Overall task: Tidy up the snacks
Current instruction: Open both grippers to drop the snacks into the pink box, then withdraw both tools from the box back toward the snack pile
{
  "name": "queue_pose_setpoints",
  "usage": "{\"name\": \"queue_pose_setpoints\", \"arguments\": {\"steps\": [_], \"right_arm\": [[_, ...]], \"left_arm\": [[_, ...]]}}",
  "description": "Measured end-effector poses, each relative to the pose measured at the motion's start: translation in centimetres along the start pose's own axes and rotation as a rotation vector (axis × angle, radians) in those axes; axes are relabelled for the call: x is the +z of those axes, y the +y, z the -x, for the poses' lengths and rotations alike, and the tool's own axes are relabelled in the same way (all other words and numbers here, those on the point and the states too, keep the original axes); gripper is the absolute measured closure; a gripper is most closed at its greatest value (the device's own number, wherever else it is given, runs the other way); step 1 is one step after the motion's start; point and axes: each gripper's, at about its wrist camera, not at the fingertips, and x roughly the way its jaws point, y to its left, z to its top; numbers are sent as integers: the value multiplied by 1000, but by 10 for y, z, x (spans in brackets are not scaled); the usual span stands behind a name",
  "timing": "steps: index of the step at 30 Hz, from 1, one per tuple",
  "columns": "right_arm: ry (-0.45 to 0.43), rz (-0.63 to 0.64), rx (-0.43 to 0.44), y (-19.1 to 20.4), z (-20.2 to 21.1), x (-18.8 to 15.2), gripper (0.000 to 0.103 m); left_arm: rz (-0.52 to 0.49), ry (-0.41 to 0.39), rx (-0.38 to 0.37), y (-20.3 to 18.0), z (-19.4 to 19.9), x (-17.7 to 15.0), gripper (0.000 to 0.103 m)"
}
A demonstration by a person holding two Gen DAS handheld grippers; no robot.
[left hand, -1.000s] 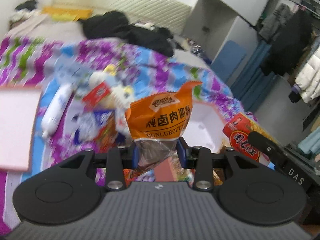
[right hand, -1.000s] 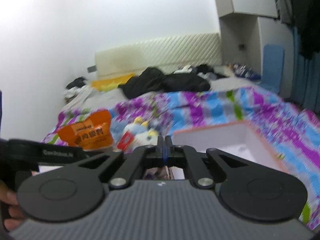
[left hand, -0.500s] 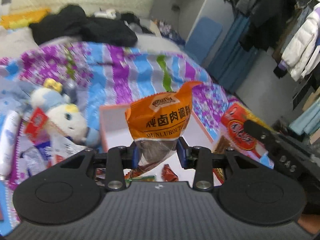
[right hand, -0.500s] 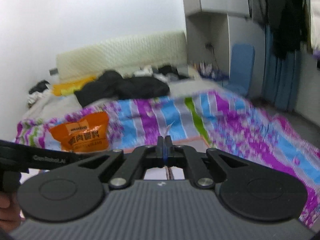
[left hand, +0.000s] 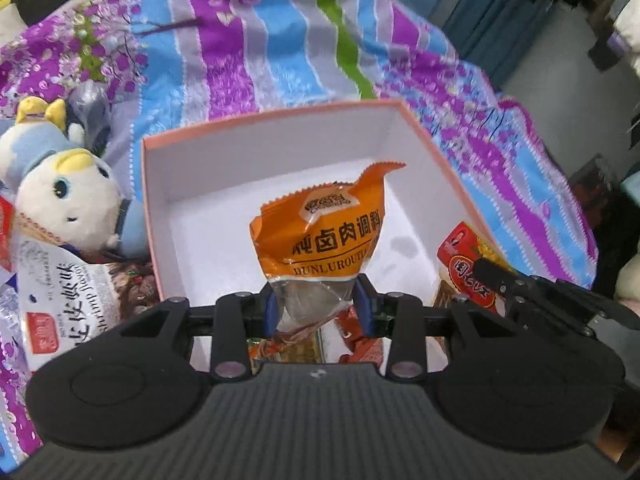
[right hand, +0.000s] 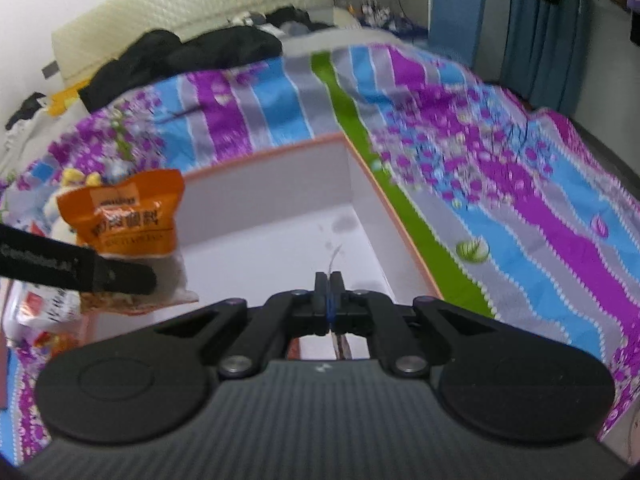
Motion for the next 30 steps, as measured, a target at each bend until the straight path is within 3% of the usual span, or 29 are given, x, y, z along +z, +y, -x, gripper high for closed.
{"name": "queue_pose_setpoints", "arguments": {"steps": [7,9,10,11,18,30], "right_arm": [[64,-31,23,-4,-27,-11,94],[75,-46,22,-5,-30,-10,84],[72,-52,24,-6,-29,-10,67],[61,-52,26,-5,-27,-10,58],[17,-55,28,-1,-4,-4,58],[-176,-15,107,36,104,7,58]], "left_arm": [[35,60,-14,18,-33,-3,57],[39,64,-26,22,-33,-3,42],[39,57,-31,23,-30,-3,36],[33,44,-33,24,-25,-4,35],[44,-37,-65,31,26,-9,34],[29,-268,-33,37,159,-53,34]]}}
